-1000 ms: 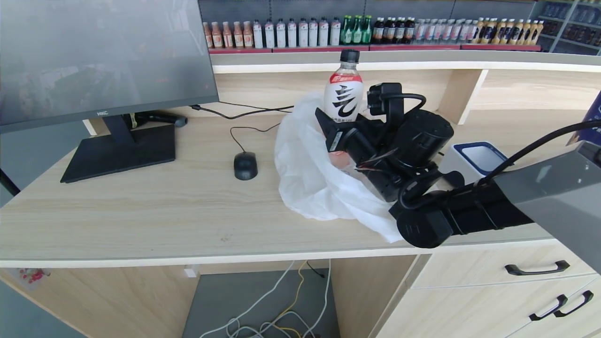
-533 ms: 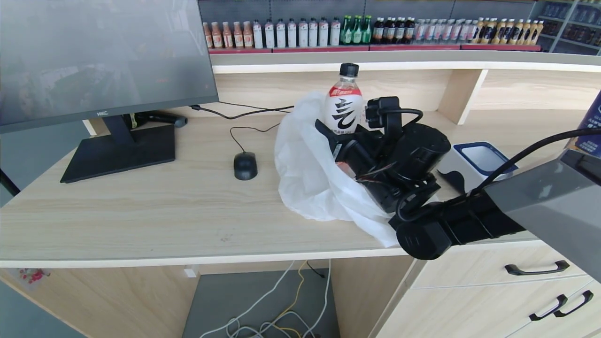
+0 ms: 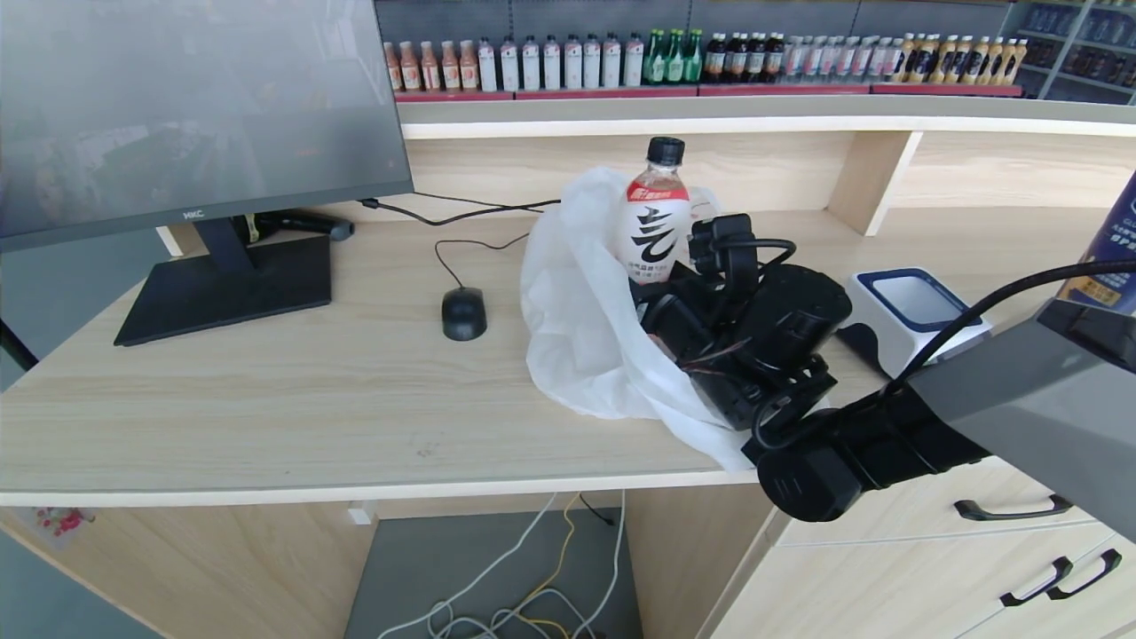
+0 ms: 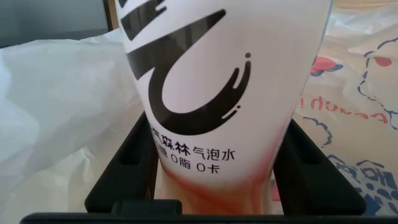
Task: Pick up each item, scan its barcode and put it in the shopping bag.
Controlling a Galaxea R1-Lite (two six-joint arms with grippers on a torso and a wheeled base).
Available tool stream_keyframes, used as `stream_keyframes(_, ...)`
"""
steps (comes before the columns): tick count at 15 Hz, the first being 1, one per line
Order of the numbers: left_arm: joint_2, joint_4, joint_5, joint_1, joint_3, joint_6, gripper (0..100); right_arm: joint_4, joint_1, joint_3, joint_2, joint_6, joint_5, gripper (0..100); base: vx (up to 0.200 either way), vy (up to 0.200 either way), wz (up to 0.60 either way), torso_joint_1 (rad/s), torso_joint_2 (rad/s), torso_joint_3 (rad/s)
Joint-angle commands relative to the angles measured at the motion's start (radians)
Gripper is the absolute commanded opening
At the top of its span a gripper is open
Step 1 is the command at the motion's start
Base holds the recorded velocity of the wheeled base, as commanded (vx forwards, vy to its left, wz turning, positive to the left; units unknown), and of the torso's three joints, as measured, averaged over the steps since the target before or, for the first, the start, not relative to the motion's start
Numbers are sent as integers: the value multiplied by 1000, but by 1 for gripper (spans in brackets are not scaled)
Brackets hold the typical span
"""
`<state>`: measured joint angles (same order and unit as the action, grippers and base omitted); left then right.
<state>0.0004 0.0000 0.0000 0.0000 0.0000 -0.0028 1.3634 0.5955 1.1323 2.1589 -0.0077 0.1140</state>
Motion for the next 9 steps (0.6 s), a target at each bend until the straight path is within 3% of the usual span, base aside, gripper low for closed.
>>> stream_keyframes(1,0,0,0,0,0,0,100,-1,4,-13,-1,-2,-1,0,0,0,0,0,0,0)
stream_keyframes(9,0,0,0,0,0,0,100,-1,4,-16,1,-2,-27,0,0,0,0,0,0,0)
